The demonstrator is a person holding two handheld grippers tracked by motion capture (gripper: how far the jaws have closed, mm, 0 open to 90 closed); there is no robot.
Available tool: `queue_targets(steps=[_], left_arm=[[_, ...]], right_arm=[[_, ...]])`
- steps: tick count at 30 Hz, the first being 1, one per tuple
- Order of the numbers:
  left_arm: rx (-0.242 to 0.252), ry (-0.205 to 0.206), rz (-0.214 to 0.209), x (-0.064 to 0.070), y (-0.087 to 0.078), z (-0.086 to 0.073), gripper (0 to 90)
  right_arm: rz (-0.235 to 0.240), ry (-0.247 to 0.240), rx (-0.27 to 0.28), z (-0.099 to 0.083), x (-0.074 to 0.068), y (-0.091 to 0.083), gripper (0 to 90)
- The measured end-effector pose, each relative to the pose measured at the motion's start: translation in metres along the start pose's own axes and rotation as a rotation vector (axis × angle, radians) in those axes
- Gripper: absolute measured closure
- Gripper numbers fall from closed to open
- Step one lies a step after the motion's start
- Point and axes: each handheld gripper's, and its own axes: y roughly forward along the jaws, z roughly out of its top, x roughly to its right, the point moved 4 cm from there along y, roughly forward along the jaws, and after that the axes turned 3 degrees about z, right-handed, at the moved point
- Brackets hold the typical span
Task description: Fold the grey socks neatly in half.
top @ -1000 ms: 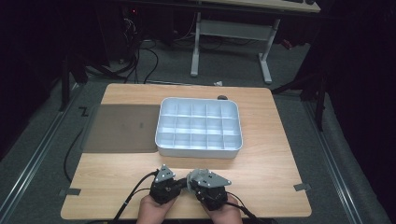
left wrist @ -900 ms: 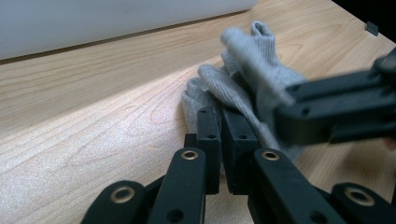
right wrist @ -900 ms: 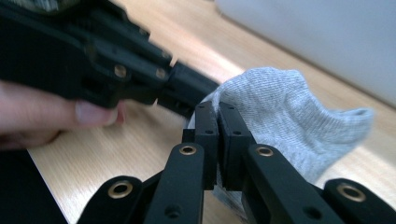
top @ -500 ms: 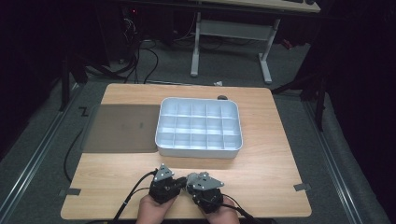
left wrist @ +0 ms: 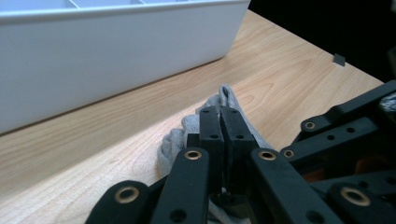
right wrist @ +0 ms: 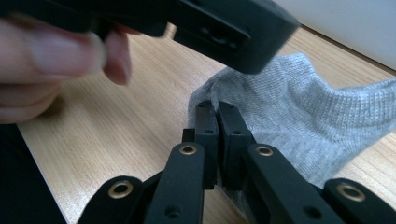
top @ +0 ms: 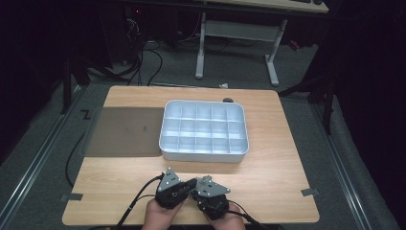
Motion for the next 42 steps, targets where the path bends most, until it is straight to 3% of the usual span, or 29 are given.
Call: queue_targets(steps=[11,23,27,32,37,42], left_arm=[[-0.065,0.026,0.064,-0.008,0.007,-0.010,90.0],[-0.068,0.022,0.066,-0.009,0.008,-0.012,89.9],[-0.068,0.020,0.065,-0.009,0.009,-0.012,89.7],[-0.068,0.020,0.065,-0.008,0.009,-0.013,89.4],[-0.069,0.019,0.063,-0.009,0.009,-0.013,89.2],[-0.076,0.019,0.064,-0.009,0.009,-0.013,89.2]], right_arm=[[0.006,-0.001,0.015,-0.001,-0.001,0.000,85.8],[0.000,0.019,0.040,0.002,0.006,-0.012,80.8],[-0.005,0.036,0.079,0.007,0.011,-0.025,79.7],[-0.046,0.071,0.122,0.014,0.024,-0.039,80.0],[-0.074,0.127,0.118,0.012,0.035,-0.039,78.4],[-0.060,0.125,0.094,0.004,0.032,-0.033,79.7]])
